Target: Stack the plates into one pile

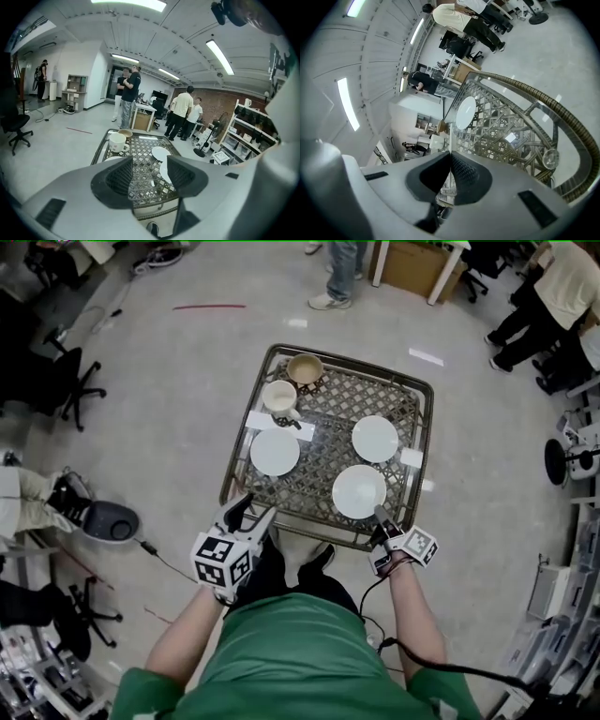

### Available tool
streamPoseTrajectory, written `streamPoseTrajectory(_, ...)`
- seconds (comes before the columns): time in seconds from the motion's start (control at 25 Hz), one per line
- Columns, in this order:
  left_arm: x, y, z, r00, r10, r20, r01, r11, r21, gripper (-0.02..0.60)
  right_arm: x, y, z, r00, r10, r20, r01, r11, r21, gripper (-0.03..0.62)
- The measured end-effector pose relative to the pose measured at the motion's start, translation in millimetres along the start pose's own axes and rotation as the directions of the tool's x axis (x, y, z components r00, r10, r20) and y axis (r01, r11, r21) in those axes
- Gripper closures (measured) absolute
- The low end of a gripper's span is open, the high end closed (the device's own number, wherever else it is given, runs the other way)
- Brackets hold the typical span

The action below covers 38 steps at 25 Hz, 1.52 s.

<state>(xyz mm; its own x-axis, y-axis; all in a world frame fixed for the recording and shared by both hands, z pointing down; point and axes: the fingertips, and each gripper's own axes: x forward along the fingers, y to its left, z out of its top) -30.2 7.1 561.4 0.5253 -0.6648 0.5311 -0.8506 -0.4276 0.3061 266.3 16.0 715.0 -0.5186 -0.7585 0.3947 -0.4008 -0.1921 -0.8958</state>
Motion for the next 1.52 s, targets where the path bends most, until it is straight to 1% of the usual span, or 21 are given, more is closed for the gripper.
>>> streamPoseTrajectory(0.12,-7.4,14.2,3.4,0.999,0.031,0.018,-0.031,1.000,-0.005,0.342,12.8,14.5,-2.4,1.000,0.025,-0.019,-0.025,1.000,-0.015,0.566)
streamPoseTrajectory(0.24,-13.3,27.4,5.9,0.999,0.041,0.025,-0.041,0.999,-0.006,0.342,26.0,27.3,-4.5,0.999,0.019,-0.037,-0.022,0.998,-0.063,0.566)
streamPoseTrajectory(0.36,-19.1,45.5,11.4,0.999,0.042,0.031,-0.042,0.999,-0.004,0.342,44.3,42.1,-11.9,0.999,0.027,-0.042,-0.029,0.998,-0.057,0.566)
streamPoseTrajectory(0.56,-32.6,88.2,21.1,0.998,0.061,0.035,-0.061,0.998,0.007,0.342,79.7,69.7,-34.7,0.996,0.079,-0.050,-0.081,0.996,-0.044,0.566)
streamPoseTrajectory(0.6,-34.9,96.6,22.7,0.997,0.066,0.036,-0.066,0.998,0.005,0.342,85.5,72.7,-39.0,0.996,0.074,-0.055,-0.077,0.996,-0.052,0.566)
streamPoseTrajectory(0.68,-37.9,111.7,25.8,0.997,0.070,0.036,-0.070,0.998,0.005,0.342,95.6,76.0,-46.0,0.997,0.036,-0.068,-0.042,0.996,-0.083,0.566)
streamPoseTrajectory(0.76,-39.4,126.0,28.4,0.997,0.067,0.033,-0.067,0.998,0.006,0.342,108.8,81.1,-52.8,0.997,0.031,-0.075,-0.038,0.995,-0.094,0.566)
streamPoseTrajectory(0.88,-42.0,147.0,30.2,0.998,0.064,0.024,-0.064,0.998,0.003,0.342,130.7,91.9,-64.6,0.995,0.060,-0.080,-0.067,0.994,-0.087,0.566)
streamPoseTrajectory(1.0,-44.3,165.3,32.3,0.998,0.063,0.019,-0.063,0.998,0.007,0.342,152.1,106.7,-72.6,0.989,0.110,-0.094,-0.123,0.983,-0.138,0.566)
streamPoseTrajectory(1.12,-46.6,183.0,34.4,0.998,0.065,0.014,-0.065,0.998,0.013,0.342,168.4,101.1,-83.2,0.994,0.054,-0.098,-0.063,0.994,-0.092,0.566)
streamPoseTrajectory(1.16,-47.7,189.2,34.4,0.998,0.066,0.011,-0.066,0.998,0.013,0.342,174.5,101.0,-86.3,0.994,0.048,-0.100,-0.057,0.995,-0.087,0.566)
streamPoseTrajectory(1.28,-52.1,207.1,32.8,0.998,0.068,0.000,-0.068,0.998,0.013,0.342,192.5,103.7,-95.3,0.993,0.056,-0.101,-0.064,0.995,-0.078,0.566)
streamPoseTrajectory(1.52,-56.2,231.9,29.3,0.997,0.072,-0.015,-0.071,0.997,0.017,0.342,220.7,100.9,-110.1,0.992,0.037,-0.120,-0.048,0.995,-0.091,0.566)
